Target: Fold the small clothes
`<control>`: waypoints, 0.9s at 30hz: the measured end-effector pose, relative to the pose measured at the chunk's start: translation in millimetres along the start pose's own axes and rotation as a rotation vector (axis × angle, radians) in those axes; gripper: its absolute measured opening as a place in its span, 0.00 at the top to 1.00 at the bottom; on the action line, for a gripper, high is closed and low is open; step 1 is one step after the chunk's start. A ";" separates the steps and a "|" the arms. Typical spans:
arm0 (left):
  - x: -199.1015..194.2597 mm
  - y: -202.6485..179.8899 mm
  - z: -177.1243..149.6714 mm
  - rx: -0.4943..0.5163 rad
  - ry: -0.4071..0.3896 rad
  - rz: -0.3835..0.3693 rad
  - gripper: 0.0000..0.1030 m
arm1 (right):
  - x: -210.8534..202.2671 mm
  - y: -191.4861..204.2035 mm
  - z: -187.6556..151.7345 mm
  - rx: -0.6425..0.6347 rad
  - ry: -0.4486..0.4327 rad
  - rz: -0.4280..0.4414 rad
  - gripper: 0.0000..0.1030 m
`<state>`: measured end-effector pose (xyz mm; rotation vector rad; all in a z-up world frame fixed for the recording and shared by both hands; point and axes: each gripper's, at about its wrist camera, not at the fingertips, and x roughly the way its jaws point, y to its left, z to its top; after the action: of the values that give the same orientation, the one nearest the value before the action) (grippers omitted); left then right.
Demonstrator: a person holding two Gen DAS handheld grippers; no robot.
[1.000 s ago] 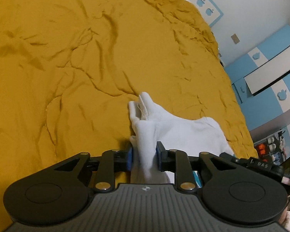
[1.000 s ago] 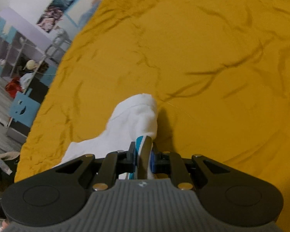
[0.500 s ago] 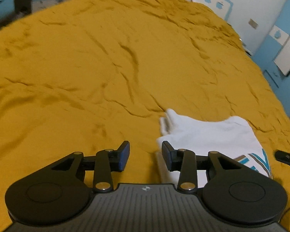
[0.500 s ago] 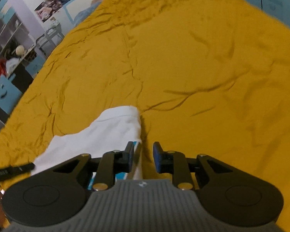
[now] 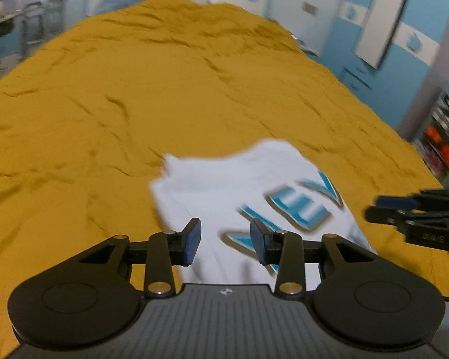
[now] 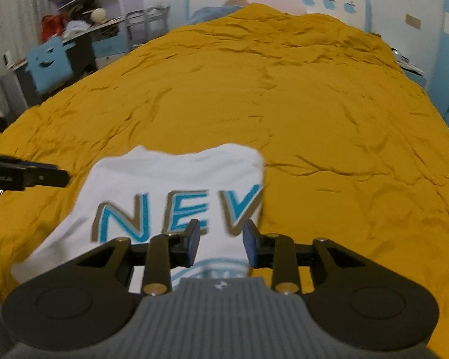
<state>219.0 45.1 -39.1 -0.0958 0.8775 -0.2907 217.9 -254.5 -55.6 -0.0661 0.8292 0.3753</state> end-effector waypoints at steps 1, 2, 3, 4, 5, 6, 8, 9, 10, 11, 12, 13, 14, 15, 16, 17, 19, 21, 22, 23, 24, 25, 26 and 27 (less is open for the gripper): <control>6.4 -1.9 -3.7 -0.002 0.020 -0.004 0.59 | 3.1 1.8 -4.3 0.008 0.013 0.004 0.73; 13.0 -3.0 -8.1 -0.004 0.039 -0.005 0.59 | 6.5 2.1 -8.1 0.023 0.027 0.008 0.73; 20.5 -3.6 -12.7 -0.006 0.063 0.007 0.60 | 10.1 2.3 -12.9 0.038 0.036 0.018 0.73; 29.1 -3.1 -17.2 -0.010 0.093 0.031 0.60 | 13.8 2.2 -17.9 0.046 0.044 0.026 0.73; 35.1 -0.1 -22.6 -0.014 0.107 0.044 0.60 | 19.5 1.9 -23.8 0.054 0.065 0.022 0.73; 38.7 2.5 -27.9 -0.024 0.114 0.048 0.60 | 25.7 1.9 -29.0 0.058 0.089 0.016 0.73; 42.7 9.5 -33.9 -0.058 0.121 0.045 0.60 | 34.6 1.0 -40.0 0.062 0.106 0.011 0.73; 43.1 12.0 -34.7 -0.070 0.122 0.039 0.60 | 37.3 0.6 -43.7 0.064 0.112 0.009 0.73; 42.2 13.4 -34.7 -0.074 0.124 0.039 0.60 | 38.3 0.5 -45.4 0.065 0.112 0.008 0.73; 40.7 14.0 -34.5 -0.075 0.124 0.042 0.60 | 38.8 0.5 -45.6 0.066 0.112 0.007 0.73; 38.2 13.8 -34.2 -0.074 0.123 0.046 0.60 | 38.0 1.4 -44.6 0.063 0.114 0.003 0.73; 33.4 11.4 -33.7 -0.069 0.118 0.050 0.60 | 36.6 2.2 -43.3 0.061 0.115 -0.002 0.73; 30.2 9.0 -34.2 -0.058 0.110 0.054 0.60 | 33.3 3.2 -42.0 0.059 0.112 -0.007 0.73; 23.7 6.2 -34.8 -0.045 0.099 0.058 0.60 | 30.6 4.1 -40.2 0.060 0.108 -0.010 0.73; 16.5 3.3 -35.2 -0.029 0.085 0.059 0.60 | 27.8 4.5 -40.0 0.060 0.103 -0.009 0.73; 9.8 1.2 -35.7 -0.017 0.072 0.055 0.60 | 21.6 6.0 -39.8 0.057 0.092 -0.002 0.73; -2.7 -3.0 -35.1 0.003 0.047 0.042 0.60 | 10.6 9.6 -38.8 0.044 0.076 0.010 0.73; -16.3 -9.9 -35.3 0.030 0.021 0.034 0.60 | -0.9 13.8 -40.1 0.026 0.062 0.012 0.73; -21.9 -14.3 -34.3 0.046 0.011 0.031 0.60 | -6.8 16.2 -40.7 0.018 0.055 0.013 0.72; -27.7 -18.4 -34.2 0.062 0.006 0.027 0.60 | -11.6 18.5 -41.3 0.013 0.048 0.014 0.72; -31.8 -23.0 -34.5 0.076 0.004 0.022 0.60 | -16.4 20.7 -42.3 0.009 0.043 0.015 0.72; -35.8 -27.9 -35.8 0.091 0.006 0.017 0.60 | -21.1 23.3 -44.1 0.006 0.040 0.014 0.72; -38.1 -32.1 -38.1 0.101 0.012 0.016 0.60 | -25.6 25.7 -45.5 0.002 0.040 0.013 0.72; -40.1 -35.3 -41.3 0.110 0.022 0.016 0.60 | -29.7 28.0 -47.4 -0.002 0.040 0.014 0.71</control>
<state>155.6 24.4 -28.6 0.0169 0.8824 -0.3247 156.3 -246.9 -63.6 -0.0704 0.8689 0.3890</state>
